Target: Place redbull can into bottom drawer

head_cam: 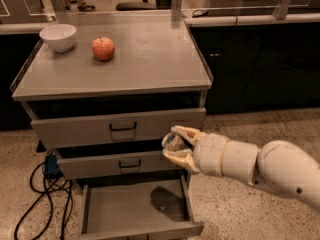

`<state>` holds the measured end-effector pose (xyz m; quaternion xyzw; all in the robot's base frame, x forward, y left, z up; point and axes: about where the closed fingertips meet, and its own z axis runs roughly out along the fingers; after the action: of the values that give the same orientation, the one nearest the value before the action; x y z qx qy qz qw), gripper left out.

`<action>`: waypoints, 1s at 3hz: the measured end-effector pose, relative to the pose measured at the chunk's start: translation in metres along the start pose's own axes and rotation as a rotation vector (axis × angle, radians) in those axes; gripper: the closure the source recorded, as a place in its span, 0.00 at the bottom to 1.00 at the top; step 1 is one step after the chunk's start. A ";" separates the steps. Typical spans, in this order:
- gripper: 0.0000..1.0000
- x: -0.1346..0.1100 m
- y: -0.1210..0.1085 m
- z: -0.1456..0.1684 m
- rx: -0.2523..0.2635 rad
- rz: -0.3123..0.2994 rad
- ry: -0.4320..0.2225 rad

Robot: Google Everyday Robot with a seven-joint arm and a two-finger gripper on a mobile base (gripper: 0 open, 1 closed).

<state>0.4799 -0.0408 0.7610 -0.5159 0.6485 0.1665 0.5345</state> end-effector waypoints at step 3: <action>1.00 0.099 0.057 0.039 -0.077 0.066 -0.117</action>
Offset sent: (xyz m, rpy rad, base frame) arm -0.0102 0.0036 -0.0745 0.0308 0.0113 0.0732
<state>0.4617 -0.0359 0.6420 -0.5037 0.6261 0.2388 0.5452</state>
